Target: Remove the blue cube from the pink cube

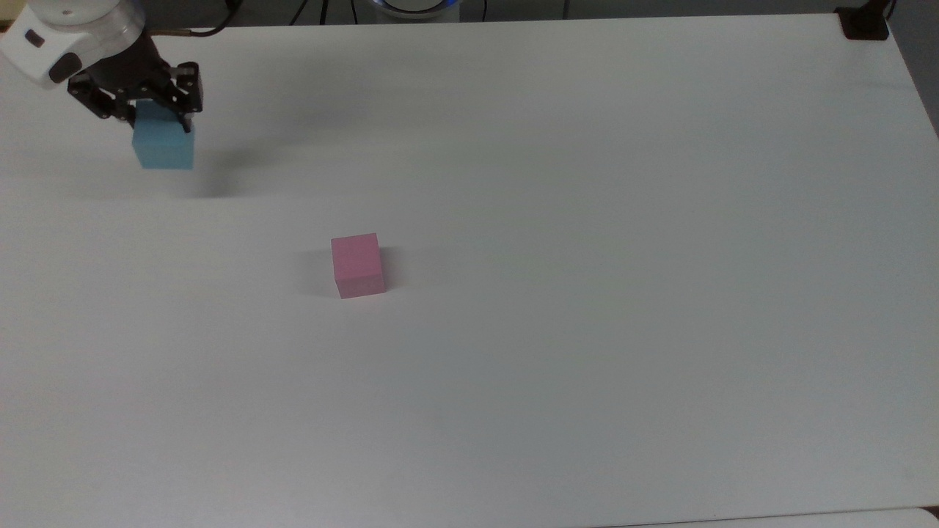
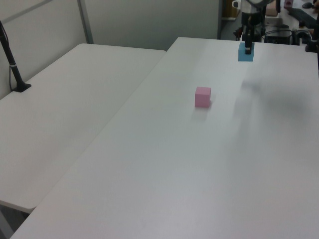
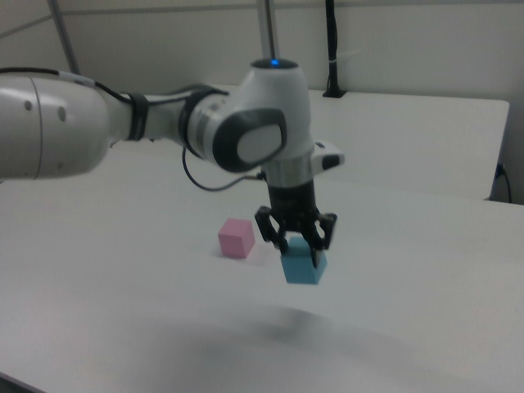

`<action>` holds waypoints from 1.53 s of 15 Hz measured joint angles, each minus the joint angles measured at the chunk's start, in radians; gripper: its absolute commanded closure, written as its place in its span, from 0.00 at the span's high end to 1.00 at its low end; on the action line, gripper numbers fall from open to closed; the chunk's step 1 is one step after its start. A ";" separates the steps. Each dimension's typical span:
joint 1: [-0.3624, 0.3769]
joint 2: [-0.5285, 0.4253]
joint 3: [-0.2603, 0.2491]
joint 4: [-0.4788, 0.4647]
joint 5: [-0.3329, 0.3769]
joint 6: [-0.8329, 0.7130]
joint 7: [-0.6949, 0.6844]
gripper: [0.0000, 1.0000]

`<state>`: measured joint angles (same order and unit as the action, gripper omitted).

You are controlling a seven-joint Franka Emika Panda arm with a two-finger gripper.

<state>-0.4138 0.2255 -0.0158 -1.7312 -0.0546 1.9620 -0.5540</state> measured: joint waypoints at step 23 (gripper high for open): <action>-0.044 0.077 -0.015 -0.079 0.033 0.142 -0.029 1.00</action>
<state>-0.4578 0.3021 -0.0311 -1.8099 -0.0217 2.1040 -0.5834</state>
